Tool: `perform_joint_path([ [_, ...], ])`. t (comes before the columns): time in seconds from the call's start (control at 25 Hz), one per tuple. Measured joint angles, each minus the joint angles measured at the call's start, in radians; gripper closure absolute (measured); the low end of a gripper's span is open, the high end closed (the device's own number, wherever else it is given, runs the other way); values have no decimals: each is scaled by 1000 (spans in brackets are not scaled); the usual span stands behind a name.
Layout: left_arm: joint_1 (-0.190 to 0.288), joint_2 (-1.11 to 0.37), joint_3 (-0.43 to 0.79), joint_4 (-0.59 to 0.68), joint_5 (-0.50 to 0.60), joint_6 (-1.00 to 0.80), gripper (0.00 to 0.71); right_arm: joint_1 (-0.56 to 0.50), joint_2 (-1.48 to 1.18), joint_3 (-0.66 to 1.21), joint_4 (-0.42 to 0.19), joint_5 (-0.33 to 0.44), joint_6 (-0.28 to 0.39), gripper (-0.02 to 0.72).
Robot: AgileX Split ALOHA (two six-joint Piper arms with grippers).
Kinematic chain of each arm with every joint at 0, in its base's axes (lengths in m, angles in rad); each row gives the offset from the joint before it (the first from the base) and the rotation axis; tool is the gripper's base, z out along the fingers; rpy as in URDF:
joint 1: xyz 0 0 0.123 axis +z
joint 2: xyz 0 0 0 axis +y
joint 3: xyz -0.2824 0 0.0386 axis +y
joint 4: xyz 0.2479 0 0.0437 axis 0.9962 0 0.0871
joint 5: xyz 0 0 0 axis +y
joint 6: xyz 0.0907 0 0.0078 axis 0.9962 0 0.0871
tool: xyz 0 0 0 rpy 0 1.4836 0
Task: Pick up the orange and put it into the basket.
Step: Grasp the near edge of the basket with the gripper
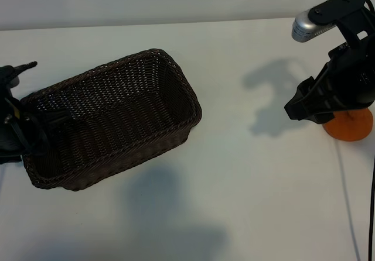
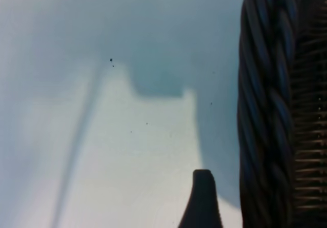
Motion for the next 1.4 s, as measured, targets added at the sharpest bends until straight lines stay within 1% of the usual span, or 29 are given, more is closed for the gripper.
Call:
perform_joint_path([
  [0.48,1,90,0,-52,-41,11,118,0,0,0,0,4,-1,112],
  [1.12,1,114,0,-55,-61,22,118,0,0,0,-2,24,-1,112],
  [1.4,2,162,0,-128,-74,102,118,0,0,0,-3,25,-1,112],
])
